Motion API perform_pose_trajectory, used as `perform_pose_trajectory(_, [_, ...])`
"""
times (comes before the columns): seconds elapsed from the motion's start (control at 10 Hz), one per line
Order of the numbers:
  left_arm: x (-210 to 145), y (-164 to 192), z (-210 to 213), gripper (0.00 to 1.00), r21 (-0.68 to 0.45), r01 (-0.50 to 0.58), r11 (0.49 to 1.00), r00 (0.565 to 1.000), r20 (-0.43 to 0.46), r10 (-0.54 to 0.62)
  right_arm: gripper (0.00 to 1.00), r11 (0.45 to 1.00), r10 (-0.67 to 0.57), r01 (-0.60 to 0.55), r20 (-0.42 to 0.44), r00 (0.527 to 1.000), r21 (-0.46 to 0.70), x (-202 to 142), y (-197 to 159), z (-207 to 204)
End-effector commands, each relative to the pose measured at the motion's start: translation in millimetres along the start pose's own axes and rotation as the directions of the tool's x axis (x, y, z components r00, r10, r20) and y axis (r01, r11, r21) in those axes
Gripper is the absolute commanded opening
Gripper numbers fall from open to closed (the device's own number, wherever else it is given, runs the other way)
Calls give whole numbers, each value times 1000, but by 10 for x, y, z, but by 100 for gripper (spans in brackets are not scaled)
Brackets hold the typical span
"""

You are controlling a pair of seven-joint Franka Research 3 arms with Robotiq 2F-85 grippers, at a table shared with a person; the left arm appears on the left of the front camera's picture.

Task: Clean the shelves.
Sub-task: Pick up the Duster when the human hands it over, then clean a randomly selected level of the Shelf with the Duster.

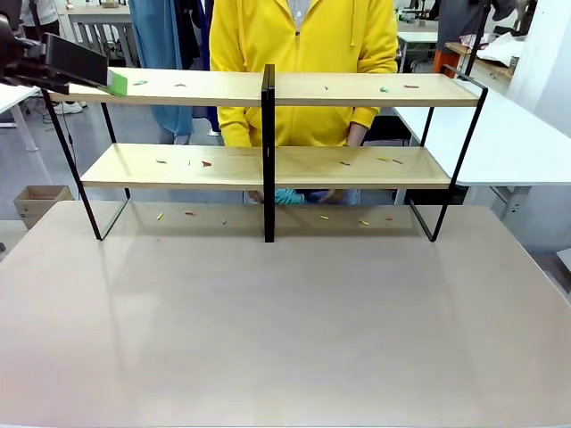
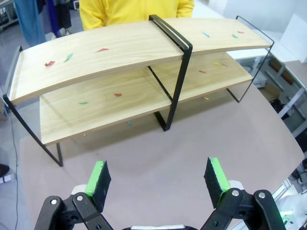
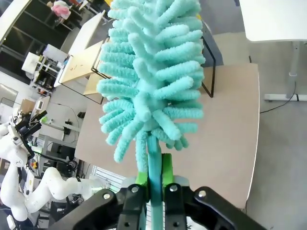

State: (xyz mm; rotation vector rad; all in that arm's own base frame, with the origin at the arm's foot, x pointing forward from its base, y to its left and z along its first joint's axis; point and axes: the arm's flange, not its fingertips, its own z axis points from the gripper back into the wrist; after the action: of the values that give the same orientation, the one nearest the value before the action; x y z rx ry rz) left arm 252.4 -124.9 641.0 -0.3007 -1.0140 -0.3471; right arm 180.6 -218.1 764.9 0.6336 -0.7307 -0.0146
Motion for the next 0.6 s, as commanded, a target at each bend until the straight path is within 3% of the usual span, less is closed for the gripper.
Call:
perform_pose_trajectory(0.0, [4,10,0,100,3,-3,1000,1000,1,3,0,1000,-17,17,22,1000,14,51,39,6])
perform_pose_trajectory(0.5, [4,10,0,100,3,-3,1000,1000,1,3,0,1000,-17,17,22,1000,14,51,39,6])
